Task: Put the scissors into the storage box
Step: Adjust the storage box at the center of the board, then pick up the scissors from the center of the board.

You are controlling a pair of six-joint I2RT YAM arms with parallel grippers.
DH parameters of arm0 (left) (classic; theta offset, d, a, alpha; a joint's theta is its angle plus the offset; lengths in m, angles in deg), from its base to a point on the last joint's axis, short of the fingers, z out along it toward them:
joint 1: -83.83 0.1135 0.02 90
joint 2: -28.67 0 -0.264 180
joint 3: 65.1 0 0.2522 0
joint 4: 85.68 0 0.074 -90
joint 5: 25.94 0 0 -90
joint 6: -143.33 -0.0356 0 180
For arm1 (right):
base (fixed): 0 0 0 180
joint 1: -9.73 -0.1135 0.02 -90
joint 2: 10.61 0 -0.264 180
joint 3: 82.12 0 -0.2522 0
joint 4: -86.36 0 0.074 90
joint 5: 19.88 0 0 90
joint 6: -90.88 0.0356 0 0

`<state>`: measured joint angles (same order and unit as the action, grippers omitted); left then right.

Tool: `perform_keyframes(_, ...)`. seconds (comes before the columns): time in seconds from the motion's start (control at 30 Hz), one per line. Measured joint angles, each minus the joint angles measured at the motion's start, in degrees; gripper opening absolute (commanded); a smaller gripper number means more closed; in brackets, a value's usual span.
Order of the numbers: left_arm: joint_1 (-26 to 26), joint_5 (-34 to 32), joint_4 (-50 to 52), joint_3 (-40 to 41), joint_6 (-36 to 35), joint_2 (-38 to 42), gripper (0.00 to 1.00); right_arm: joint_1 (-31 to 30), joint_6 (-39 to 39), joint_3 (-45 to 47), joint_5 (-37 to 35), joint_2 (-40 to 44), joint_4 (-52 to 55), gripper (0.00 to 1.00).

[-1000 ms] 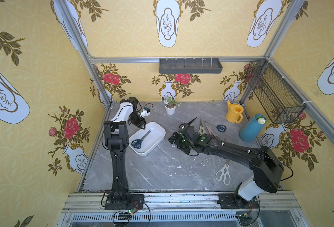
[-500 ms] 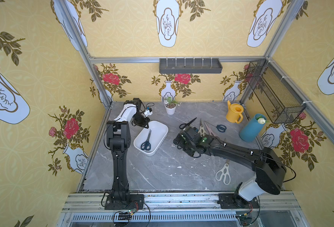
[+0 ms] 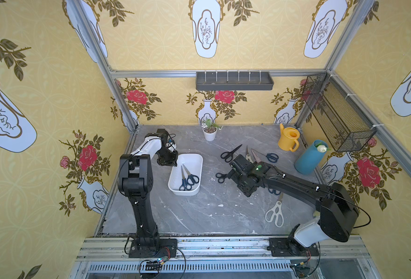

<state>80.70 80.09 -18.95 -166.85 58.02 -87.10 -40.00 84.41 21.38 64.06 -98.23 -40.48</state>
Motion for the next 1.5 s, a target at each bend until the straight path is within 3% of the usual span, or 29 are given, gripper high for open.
perform_keyframes(0.13, 0.1, -1.5, -2.1, 2.2, 2.0, 1.3, 0.13, 1.5, -1.8, -1.9, 0.8, -2.8, 3.1, 0.76)
perform_keyframes(0.3, 0.2, -3.8, -3.1, 3.5, 3.8, 2.9, 0.35, 3.0, -8.6, -7.7, 1.4, -8.7, 10.3, 0.63)
perform_keyframes(0.47, 0.2, -3.9, -3.2, 4.1, 4.3, 7.1, 0.48, 4.8, -13.3, -8.6, 2.0, -9.2, 13.1, 0.61)
perform_keyframes(0.57, 0.2, -3.4, -3.2, 4.2, 3.6, 11.1, 0.49, 10.0, -16.2, -7.3, 3.0, -7.6, 13.3, 0.56)
perform_keyframes(0.83, 0.6, -2.5, -4.9, 10.7, -1.2, 23.8, 0.49, 33.3, -31.1, -0.8, 4.8, -3.0, 14.5, 0.41)
perform_keyframes(1.07, 0.6, -3.4, -7.6, 19.1, -3.9, 32.3, 0.48, 38.5, -38.5, 1.4, 7.5, -2.9, 14.0, 0.36)
perform_keyframes(1.37, 0.6, -4.2, -9.2, 20.2, -6.0, 34.5, 0.48, 48.6, -44.9, 5.6, 7.5, -2.8, 13.3, 0.35)
perform_keyframes(1.5, 0.6, -4.2, -9.2, 20.3, -6.2, 34.5, 0.48, 48.6, -47.8, 6.3, 10.0, -3.6, 12.6, 0.35)
